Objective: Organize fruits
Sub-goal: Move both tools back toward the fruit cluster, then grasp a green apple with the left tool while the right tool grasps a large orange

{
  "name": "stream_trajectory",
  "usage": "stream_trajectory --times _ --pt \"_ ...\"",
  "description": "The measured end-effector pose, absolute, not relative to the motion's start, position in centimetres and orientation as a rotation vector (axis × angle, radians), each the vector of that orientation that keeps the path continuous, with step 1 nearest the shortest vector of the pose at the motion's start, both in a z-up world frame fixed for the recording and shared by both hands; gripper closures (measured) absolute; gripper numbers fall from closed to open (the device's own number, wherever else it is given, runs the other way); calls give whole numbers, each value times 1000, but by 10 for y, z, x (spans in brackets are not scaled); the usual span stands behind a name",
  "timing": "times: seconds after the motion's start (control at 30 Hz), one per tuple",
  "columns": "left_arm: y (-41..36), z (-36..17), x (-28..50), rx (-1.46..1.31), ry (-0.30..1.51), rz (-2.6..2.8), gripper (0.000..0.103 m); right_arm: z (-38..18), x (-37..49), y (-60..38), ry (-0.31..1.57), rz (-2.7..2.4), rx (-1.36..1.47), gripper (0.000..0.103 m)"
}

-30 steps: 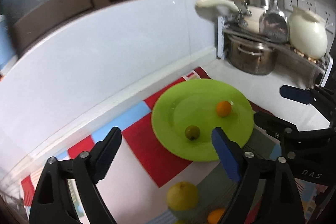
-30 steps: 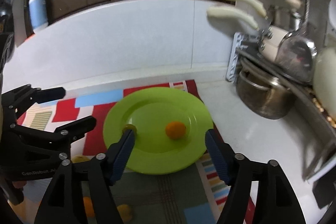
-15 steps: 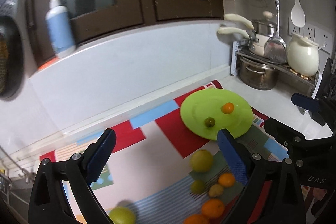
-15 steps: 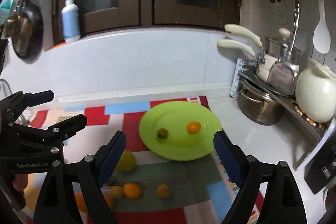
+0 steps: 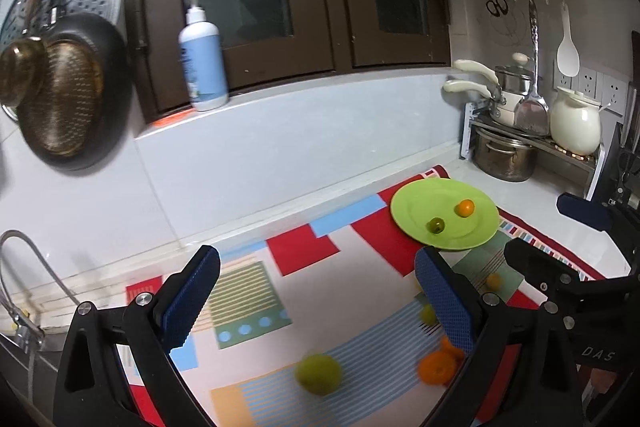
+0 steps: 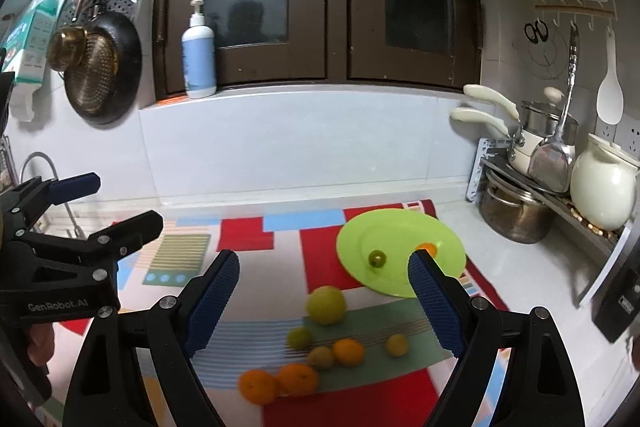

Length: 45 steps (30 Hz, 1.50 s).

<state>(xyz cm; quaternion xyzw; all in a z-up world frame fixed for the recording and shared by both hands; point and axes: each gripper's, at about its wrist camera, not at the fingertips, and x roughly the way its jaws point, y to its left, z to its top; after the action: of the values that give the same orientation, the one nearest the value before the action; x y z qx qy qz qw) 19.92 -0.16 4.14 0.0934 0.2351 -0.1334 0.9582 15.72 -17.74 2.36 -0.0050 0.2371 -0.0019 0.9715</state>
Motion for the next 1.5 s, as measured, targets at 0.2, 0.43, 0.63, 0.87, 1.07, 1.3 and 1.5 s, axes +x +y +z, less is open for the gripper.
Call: stream_trajectory --times 0.2,0.43,0.63,0.87,1.07,1.3,1.5 --pt "29 36 185 207 453 -292 4 15 144 -147 495 -32 19 16" --pt "46 13 178 253 466 -350 4 -5 127 -124 519 -93 37 16" --pt "53 -13 181 275 504 -406 4 -28 119 -116 565 -141 82 16" --pt "51 -51 194 306 585 -461 4 -60 124 -115 656 -188 115 16" --pt "48 -81 210 332 648 -500 7 -83 135 -114 713 -214 117 18" --pt "39 -108 228 336 724 -567 16 -105 150 -111 787 -191 131 29" --pt "30 -119 238 299 776 -615 30 -119 160 -113 841 -185 142 37"
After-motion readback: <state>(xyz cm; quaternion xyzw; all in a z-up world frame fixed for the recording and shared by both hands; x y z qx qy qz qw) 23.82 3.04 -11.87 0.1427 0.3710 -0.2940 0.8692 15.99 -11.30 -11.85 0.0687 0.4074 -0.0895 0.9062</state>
